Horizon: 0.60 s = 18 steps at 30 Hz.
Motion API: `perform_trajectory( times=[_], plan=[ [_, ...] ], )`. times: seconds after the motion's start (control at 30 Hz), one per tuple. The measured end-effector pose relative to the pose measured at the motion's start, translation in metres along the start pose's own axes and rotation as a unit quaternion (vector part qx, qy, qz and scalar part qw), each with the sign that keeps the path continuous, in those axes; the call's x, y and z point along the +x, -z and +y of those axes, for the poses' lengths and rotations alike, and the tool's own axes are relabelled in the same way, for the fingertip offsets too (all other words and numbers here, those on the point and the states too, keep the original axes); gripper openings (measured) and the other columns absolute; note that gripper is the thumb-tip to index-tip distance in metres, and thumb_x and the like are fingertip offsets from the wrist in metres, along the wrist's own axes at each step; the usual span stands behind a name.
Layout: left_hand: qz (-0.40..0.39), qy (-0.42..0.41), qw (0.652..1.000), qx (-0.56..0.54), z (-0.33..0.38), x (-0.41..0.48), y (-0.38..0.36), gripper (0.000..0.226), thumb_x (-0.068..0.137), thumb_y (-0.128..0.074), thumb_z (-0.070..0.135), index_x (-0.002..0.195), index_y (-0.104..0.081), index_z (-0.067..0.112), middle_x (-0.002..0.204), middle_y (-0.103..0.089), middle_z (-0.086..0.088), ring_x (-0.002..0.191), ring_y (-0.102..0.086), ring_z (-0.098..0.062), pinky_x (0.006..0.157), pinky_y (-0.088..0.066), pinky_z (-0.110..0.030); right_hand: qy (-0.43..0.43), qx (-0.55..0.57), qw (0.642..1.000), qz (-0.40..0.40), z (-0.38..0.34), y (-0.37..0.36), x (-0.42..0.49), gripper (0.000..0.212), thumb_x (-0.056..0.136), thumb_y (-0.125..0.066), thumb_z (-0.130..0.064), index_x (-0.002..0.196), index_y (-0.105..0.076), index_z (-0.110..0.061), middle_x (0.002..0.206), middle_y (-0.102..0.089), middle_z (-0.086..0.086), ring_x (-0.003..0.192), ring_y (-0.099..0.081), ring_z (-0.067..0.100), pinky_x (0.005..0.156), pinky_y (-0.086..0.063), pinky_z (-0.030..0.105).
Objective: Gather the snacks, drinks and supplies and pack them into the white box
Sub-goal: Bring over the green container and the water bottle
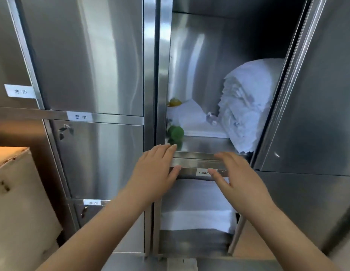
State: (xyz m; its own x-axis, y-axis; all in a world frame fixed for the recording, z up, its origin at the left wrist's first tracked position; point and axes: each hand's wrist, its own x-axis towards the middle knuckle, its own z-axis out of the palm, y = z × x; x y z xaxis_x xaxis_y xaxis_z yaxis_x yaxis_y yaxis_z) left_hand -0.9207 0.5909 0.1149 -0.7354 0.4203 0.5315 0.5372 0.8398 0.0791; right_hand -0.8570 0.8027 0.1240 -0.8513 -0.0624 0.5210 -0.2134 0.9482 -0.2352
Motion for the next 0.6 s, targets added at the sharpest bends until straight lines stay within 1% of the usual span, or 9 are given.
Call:
perform_trajectory(
  times=[0.07,0.17,0.27,0.33,0.4,0.53,0.6],
  plan=[
    [-0.016,-0.015,1.0,0.001,-0.001,0.041,-0.038,0.055,0.096,-0.037,0.042,0.145,-0.029,0.019,0.147,-0.035,0.003,0.134,-0.031,-0.014,0.107,-0.024,-0.028,-0.016,0.0,1.0,0.004,0.033,-0.013,0.017,0.052,0.089,-0.035,-0.056,0.134,-0.042,-0.029,0.137,-0.041,-0.014,0.127,-0.033,0.004,0.09,-0.031,0.019],
    [-0.037,-0.029,0.999,-0.015,0.006,0.092,-0.096,0.049,0.095,-0.039,0.037,0.141,-0.037,0.021,0.143,-0.041,0.004,0.131,-0.036,-0.015,0.105,-0.025,-0.028,-0.04,-0.008,0.999,-0.015,0.09,-0.032,0.037,0.052,0.09,-0.035,-0.055,0.136,-0.04,-0.031,0.139,-0.039,-0.016,0.129,-0.029,0.001,0.094,-0.026,0.016],
    [-0.046,-0.016,0.999,-0.01,0.009,0.141,-0.149,0.052,0.094,-0.041,0.038,0.142,-0.033,0.021,0.145,-0.037,0.003,0.133,-0.033,-0.015,0.106,-0.023,-0.028,-0.059,-0.012,0.998,-0.036,0.15,-0.052,0.069,0.055,0.09,-0.033,-0.056,0.137,-0.038,-0.029,0.139,-0.038,-0.016,0.129,-0.029,0.002,0.098,-0.027,0.017],
    [-0.038,0.008,0.999,0.0,0.007,0.169,-0.179,0.055,0.094,-0.042,0.038,0.144,-0.029,0.02,0.149,-0.033,0.001,0.135,-0.029,-0.016,0.108,-0.021,-0.029,-0.052,-0.013,0.997,-0.05,0.187,-0.068,0.097,0.053,0.091,-0.035,-0.054,0.136,-0.039,-0.026,0.137,-0.039,-0.012,0.128,-0.032,0.005,0.099,-0.029,0.019],
    [-0.033,0.05,0.998,0.008,0.003,0.194,-0.204,0.058,0.094,-0.042,0.038,0.147,-0.025,0.018,0.152,-0.028,-0.001,0.138,-0.025,-0.016,0.11,-0.019,-0.03,-0.04,-0.007,0.997,-0.07,0.218,-0.085,0.125,0.052,0.092,-0.035,-0.054,0.135,-0.041,-0.025,0.137,-0.039,-0.01,0.127,-0.033,0.006,0.099,-0.028,0.019],
    [-0.035,0.117,0.992,0.039,-0.016,0.232,-0.241,0.064,0.094,-0.041,0.039,0.149,-0.017,0.018,0.154,-0.021,-0.002,0.141,-0.019,-0.018,0.111,-0.017,-0.031,-0.002,0.024,0.995,-0.092,0.259,-0.122,0.184,0.065,0.083,-0.023,-0.063,0.131,-0.045,-0.024,0.132,-0.043,-0.009,0.123,-0.038,0.009,0.094,-0.027,0.017],
    [-0.036,0.145,0.987,0.059,-0.029,0.247,-0.254,0.066,0.093,-0.041,0.04,0.149,-0.014,0.017,0.155,-0.02,-0.003,0.142,-0.018,-0.018,0.112,-0.016,-0.031,0.01,0.045,0.994,-0.097,0.27,-0.143,0.213,0.059,0.087,-0.029,-0.061,0.13,-0.046,-0.025,0.13,-0.045,-0.009,0.121,-0.041,0.011,0.09,-0.028,0.018]
  ],
)
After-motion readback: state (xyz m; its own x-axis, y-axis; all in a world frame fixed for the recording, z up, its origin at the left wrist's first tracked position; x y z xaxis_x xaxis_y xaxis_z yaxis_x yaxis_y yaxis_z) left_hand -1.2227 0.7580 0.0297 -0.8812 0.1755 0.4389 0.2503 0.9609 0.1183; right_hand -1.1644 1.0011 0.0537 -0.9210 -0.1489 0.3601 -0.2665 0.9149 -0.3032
